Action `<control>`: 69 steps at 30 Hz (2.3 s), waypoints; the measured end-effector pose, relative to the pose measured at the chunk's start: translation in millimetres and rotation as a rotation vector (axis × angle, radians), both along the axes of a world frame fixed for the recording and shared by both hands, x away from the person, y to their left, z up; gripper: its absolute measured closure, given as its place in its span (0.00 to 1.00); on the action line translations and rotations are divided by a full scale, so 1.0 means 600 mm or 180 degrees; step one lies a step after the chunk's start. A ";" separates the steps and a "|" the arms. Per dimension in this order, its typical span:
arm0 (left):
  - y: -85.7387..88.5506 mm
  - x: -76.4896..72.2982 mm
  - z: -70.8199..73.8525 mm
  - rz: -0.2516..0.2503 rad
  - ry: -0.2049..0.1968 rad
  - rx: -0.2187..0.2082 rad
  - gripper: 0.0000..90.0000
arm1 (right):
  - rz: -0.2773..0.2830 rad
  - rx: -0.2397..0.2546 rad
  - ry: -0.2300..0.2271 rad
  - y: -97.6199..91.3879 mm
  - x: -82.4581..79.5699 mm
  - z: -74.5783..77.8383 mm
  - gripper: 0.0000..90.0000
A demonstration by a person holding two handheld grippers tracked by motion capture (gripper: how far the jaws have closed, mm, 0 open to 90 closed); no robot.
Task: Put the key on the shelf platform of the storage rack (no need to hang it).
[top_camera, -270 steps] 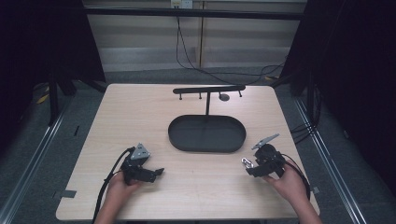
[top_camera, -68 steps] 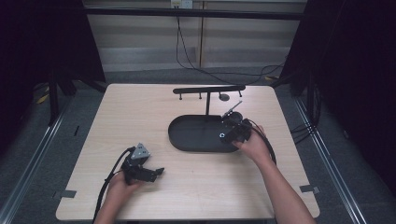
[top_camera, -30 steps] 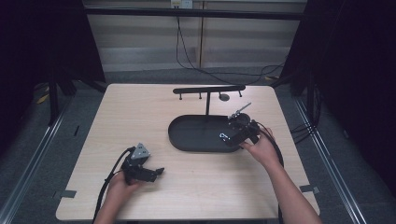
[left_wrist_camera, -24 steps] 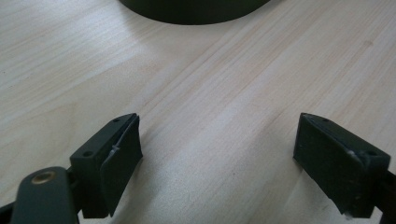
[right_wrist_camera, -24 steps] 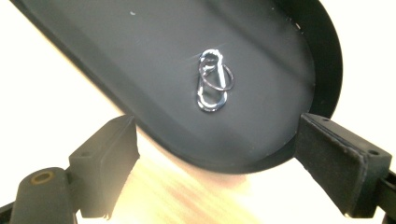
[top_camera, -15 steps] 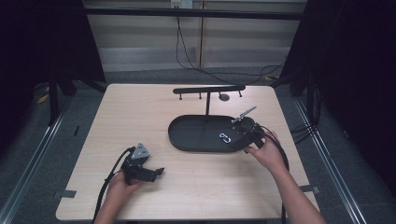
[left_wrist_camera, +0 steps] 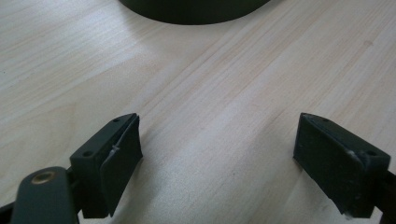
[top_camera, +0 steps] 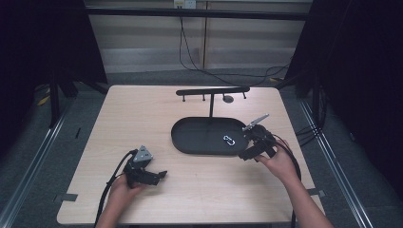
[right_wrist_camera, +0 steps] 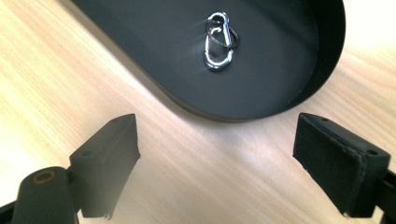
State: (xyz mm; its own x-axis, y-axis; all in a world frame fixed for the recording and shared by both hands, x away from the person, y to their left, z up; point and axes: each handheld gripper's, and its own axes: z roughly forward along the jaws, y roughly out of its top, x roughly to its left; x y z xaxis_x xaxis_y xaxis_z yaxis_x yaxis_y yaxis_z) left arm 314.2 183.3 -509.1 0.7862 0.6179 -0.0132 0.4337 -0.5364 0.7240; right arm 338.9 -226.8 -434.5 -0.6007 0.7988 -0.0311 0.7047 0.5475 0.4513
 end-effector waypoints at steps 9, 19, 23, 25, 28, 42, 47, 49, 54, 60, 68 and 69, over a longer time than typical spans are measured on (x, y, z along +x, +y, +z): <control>0.000 0.000 0.000 0.0001 0.0000 -0.0001 0.16 | 0.0012 0.0020 -0.0008 -0.015 -0.018 -0.004 0.15; 0.000 0.000 0.000 0.0000 -0.0001 0.0000 0.16 | -0.0031 0.0054 -0.0006 -0.033 -0.035 -0.015 0.15; 0.000 0.000 0.000 0.0003 0.0008 -0.0002 0.16 | -0.0040 0.0063 -0.0025 -0.037 -0.040 -0.018 0.15; 0.000 0.000 0.000 0.0002 0.0007 -0.0001 0.16 | -0.0057 0.0076 -0.0018 -0.042 -0.044 -0.022 0.15; 0.000 0.000 0.000 0.0001 0.0000 -0.0001 0.16 | -0.0062 0.0090 -0.0017 -0.046 -0.047 -0.024 0.15; 0.000 0.000 0.000 0.0001 0.0004 -0.0002 0.16 | -0.0130 0.0160 0.0006 -0.073 -0.069 -0.044 0.16; 0.000 0.000 0.000 0.0003 0.0007 -0.0001 0.16 | -0.0158 0.0194 0.0021 -0.080 -0.076 -0.049 0.16; 0.000 0.000 0.000 0.0004 0.0007 -0.0002 0.16 | -0.0169 0.0208 0.0020 -0.084 -0.080 -0.051 0.16; 0.000 0.000 0.000 0.0001 0.0004 -0.0002 0.16 | -0.0192 0.0236 0.0027 -0.093 -0.091 -0.060 0.16; 0.000 0.000 0.000 0.0001 0.0004 -0.0001 0.16 | -0.0222 0.0278 0.0015 -0.102 -0.101 -0.067 0.16; 0.000 0.000 0.000 0.0004 0.0007 0.0000 0.16 | -0.0292 0.0370 0.0017 -0.114 -0.116 -0.074 0.17; 0.000 0.000 0.000 0.0002 0.0002 0.0001 0.16 | -0.0304 0.0380 0.0015 -0.115 -0.118 -0.076 0.17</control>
